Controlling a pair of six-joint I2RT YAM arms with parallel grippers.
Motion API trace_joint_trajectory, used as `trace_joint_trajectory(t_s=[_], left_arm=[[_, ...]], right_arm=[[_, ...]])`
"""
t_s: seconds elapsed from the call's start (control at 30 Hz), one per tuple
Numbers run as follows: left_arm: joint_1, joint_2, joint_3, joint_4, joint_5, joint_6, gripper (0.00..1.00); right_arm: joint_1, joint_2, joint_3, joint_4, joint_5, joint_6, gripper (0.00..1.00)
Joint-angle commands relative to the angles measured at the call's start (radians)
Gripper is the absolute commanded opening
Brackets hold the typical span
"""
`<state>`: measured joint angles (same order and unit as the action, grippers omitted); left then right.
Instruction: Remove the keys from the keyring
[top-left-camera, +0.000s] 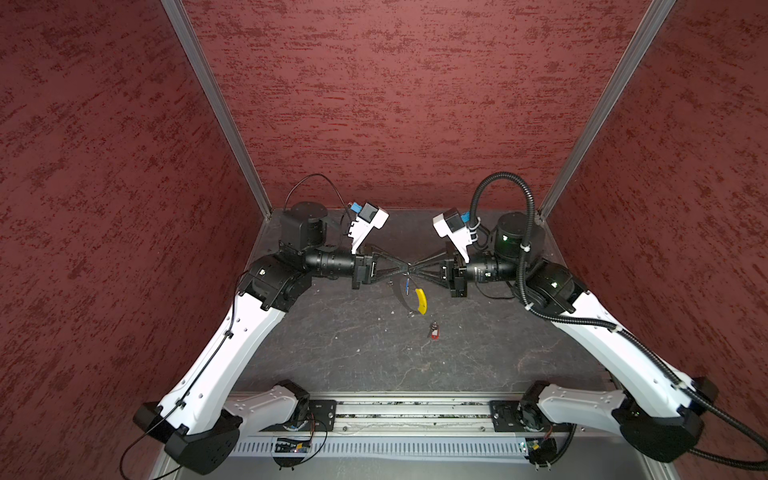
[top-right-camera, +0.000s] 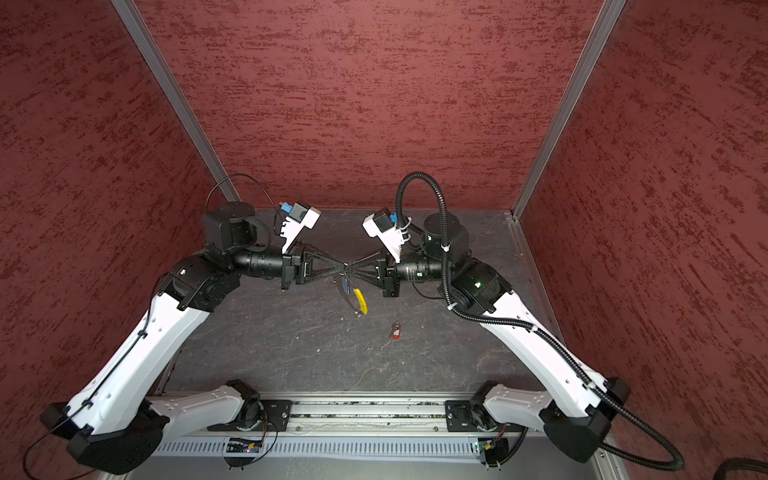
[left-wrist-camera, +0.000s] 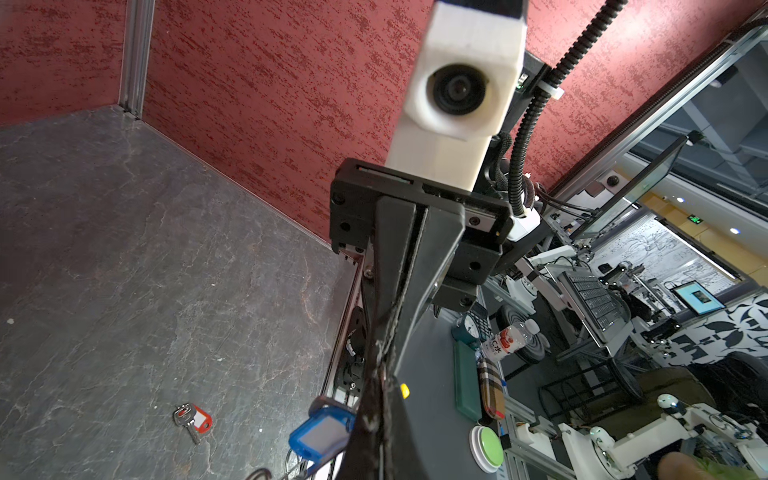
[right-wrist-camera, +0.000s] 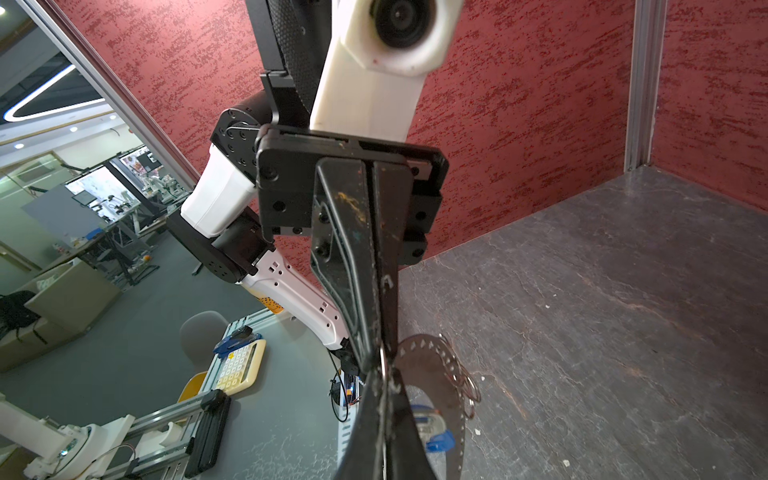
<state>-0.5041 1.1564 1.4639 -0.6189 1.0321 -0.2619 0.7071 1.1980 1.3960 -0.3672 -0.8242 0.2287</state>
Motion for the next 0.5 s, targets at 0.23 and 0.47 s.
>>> trace_joint_trajectory(t_s=[0.23, 0.47], left_arm=[[-0.009, 0.002, -0.017, 0.041, 0.064, -0.056, 0.0], [-0.008, 0.002, -0.017, 0.039, 0.071, -0.05, 0.0]], right_arm=[[0.006, -0.009, 0.008, 0.044, 0.037, -0.032, 0.09], [0.006, -0.006, 0.008, 0.049, 0.037, -0.031, 0.13]])
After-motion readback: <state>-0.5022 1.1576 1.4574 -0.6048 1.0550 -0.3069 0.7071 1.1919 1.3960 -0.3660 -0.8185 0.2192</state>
